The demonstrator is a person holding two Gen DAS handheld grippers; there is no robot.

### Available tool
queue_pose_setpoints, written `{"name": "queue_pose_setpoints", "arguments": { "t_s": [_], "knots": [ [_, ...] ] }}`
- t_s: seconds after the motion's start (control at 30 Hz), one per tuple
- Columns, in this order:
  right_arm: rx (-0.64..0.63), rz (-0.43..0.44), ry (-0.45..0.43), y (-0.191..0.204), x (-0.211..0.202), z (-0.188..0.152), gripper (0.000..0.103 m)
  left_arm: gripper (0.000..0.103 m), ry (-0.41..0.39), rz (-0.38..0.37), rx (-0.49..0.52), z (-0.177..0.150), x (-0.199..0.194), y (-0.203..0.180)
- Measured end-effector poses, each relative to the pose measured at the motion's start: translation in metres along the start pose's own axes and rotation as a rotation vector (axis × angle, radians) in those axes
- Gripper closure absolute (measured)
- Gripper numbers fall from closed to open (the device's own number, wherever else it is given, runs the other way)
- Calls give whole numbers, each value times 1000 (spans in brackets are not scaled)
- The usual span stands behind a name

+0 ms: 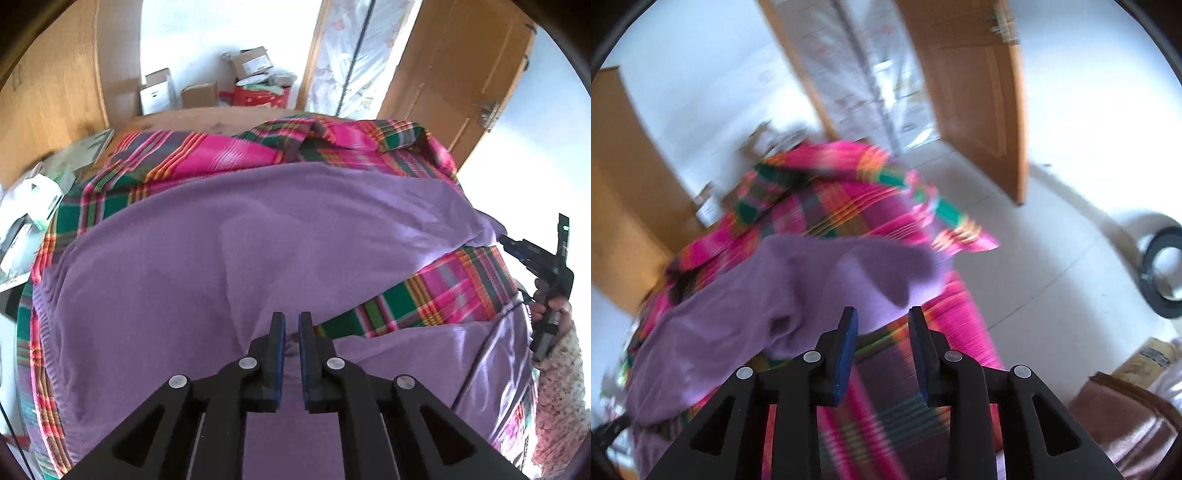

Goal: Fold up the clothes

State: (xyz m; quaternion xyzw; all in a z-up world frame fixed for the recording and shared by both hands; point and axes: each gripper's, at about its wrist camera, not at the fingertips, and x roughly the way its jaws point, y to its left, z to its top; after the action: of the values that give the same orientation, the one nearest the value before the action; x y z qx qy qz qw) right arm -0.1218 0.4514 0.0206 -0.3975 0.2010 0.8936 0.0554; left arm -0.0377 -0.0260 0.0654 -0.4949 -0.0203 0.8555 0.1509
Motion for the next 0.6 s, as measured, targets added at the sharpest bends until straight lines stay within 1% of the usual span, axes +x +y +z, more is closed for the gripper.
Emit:
{"name": "queue_pose_setpoints", "arguments": {
  "t_s": [0.03, 0.1, 0.13, 0.17, 0.2, 0.27, 0.4, 0.43, 0.47, 0.5, 0.53, 0.6],
  "knots": [
    [24, -10, -4, -5, 2, 2, 71, 96, -2, 6, 5, 2, 0, -2],
    [60, 21, 18, -13, 9, 4, 69, 94, -6, 17, 14, 6, 1, -5],
    [65, 29, 26, -14, 12, 6, 64, 92, -3, 21, 18, 9, 3, -8],
    [68, 34, 32, -15, 16, 8, 61, 92, 3, 19, 29, 11, 6, -12],
    [69, 43, 34, -15, 18, 9, 60, 90, 10, 7, 53, 13, 10, -19],
    [69, 65, 33, -14, 21, 12, 60, 89, 29, -26, 113, 16, 22, -36],
    [59, 87, 20, -11, 26, 16, 60, 89, 75, -34, 213, 19, 51, -66],
    [46, 81, 15, -9, 26, 16, 63, 89, 81, -24, 231, 21, 57, -72],
    [29, 71, 10, -6, 26, 16, 69, 89, 84, -19, 256, 22, 63, -78],
    [21, 70, 10, -5, 26, 17, 84, 89, 86, -15, 281, 22, 68, -84],
    [19, 72, 12, -5, 27, 19, 92, 89, 88, -1, 306, 23, 74, -90],
    [12, 77, 12, -4, 28, 22, 95, 89, 93, 34, 356, 24, 84, -101]
  ]
}}
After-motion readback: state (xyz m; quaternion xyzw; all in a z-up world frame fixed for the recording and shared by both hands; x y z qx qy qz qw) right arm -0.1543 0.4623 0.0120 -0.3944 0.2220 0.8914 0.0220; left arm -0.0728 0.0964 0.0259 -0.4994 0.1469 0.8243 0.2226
